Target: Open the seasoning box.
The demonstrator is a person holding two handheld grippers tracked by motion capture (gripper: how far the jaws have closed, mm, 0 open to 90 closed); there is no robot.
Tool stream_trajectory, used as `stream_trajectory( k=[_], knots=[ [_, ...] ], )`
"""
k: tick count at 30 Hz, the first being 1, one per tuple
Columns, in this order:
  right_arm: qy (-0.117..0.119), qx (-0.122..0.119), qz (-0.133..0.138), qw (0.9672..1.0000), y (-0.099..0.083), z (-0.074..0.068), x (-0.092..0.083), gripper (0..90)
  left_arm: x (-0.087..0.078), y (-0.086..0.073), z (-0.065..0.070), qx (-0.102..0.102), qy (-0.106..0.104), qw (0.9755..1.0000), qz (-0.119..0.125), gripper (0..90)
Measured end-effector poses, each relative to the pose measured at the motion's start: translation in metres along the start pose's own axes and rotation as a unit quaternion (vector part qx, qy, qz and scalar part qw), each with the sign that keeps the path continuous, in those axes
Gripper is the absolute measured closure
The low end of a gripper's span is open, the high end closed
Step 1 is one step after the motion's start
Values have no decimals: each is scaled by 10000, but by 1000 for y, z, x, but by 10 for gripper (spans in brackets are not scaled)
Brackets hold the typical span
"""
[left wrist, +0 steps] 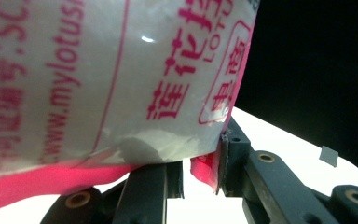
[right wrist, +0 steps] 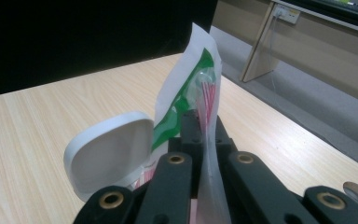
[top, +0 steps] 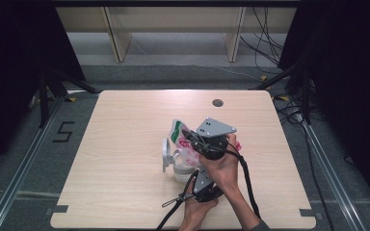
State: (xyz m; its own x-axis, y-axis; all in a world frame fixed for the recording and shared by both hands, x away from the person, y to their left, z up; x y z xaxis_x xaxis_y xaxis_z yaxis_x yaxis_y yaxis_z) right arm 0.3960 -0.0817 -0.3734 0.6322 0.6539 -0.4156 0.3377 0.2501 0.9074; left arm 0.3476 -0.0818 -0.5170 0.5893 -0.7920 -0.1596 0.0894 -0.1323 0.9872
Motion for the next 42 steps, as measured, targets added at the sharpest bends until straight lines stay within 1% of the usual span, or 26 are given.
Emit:
stream_trajectory(
  k=[3,6,7,9,10,11,13,14,15,16,17,18,19,20,23,24,25,27,28,30,32,34,36,38,41,42],
  knots=[
    [-1,-1,32,10000,0,-1,0,899,0,1,-1,2,-22,10000,-30,748],
    [-25,-35,67,10000,1,0,0,899,1,1,-1,-8,-34,10000,33,749],
    [-32,-43,101,9999,2,0,-1,899,0,2,-1,4,8,10000,-31,749],
    [-61,-46,131,9999,3,1,-1,899,3,3,-2,9,-28,10000,38,750],
    [-77,-95,126,9998,4,3,-1,899,1,1,-4,220,-68,9996,-156,749],
    [-108,-94,168,9998,4,3,-1,899,2,1,-5,333,-62,9992,-227,749],
    [-88,-107,126,9998,3,4,-1,899,3,2,-6,325,-97,9992,-202,749],
    [-121,8,100,9999,3,4,-2,899,4,2,-6,314,-110,9992,-198,750],
    [-121,8,100,9999,3,4,-2,899,5,2,-5,192,-56,9997,-128,750],
    [-77,-75,119,9999,4,6,-1,899,6,2,-5,195,-59,9997,-127,750],
    [-90,-5,134,9999,4,6,-1,899,6,2,-6,196,-54,9997,-116,750],
    [-51,3,101,9999,3,6,0,899,5,1,-8,354,-68,9991,-234,750],
    [-51,3,101,9999,3,6,0,899,5,1,-9,360,-31,9990,-260,750],
    [-80,-99,105,9999,4,7,1,899,6,1,-8,303,-70,9994,-172,750],
    [-103,-67,146,9998,4,6,2,899,6,1,-9,314,-90,9993,-192,750],
    [-84,-84,116,9999,5,6,1,899,6,2,-10,318,-83,9993,-169,750],
    [-80,-151,174,9997,6,7,2,899,6,2,-10,308,-54,9994,-146,750],
    [-46,-102,126,9999,6,7,1,899,6,3,-10,349,-79,9992,-181,749],
    [-105,-83,212,9997,7,8,1,899,7,4,-10,326,-105,9993,-175,750],
    [-95,-11,188,9998,7,7,-1,899,8,4,-12,310,-85,9994,-153,751],
    [-39,-105,167,9998,8,9,-1,899,9,5,-11,297,-84,9994,-141,750],
    [-63,-47,155,9998,7,9,0,899,10,5,-11,290,-84,9995,-117,750],
    [-1,-75,85,9999,7,8,0,899,10,4,-11,281,-127,9994,-136,750],
    [4,-66,106,9999,7,8,0,899,10,4,-11,285,-78,9994,-177,750],
    [-19,-84,77,9999,7,8,0,900,11,4,-11,272,-92,9995,-92,750],
    [-8,-119,86,9999,7,8,-1,899,9,4,-11,290,-60,9994,-182,750]
  ],
)
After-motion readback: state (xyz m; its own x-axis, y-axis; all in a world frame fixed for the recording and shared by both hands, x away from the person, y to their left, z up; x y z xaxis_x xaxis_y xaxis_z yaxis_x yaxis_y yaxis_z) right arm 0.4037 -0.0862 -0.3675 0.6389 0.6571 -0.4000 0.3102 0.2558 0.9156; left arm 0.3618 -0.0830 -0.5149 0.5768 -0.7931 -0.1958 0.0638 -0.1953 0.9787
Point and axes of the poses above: each handheld gripper's, and its own axes: x roughly forward along the jaws, y roughly out of its top, z roughly to its right, the point moved 4 cm from there along x, roughly forward along the jaws, and after that the axes turned 13 degrees about x, right-handed, at the moved point
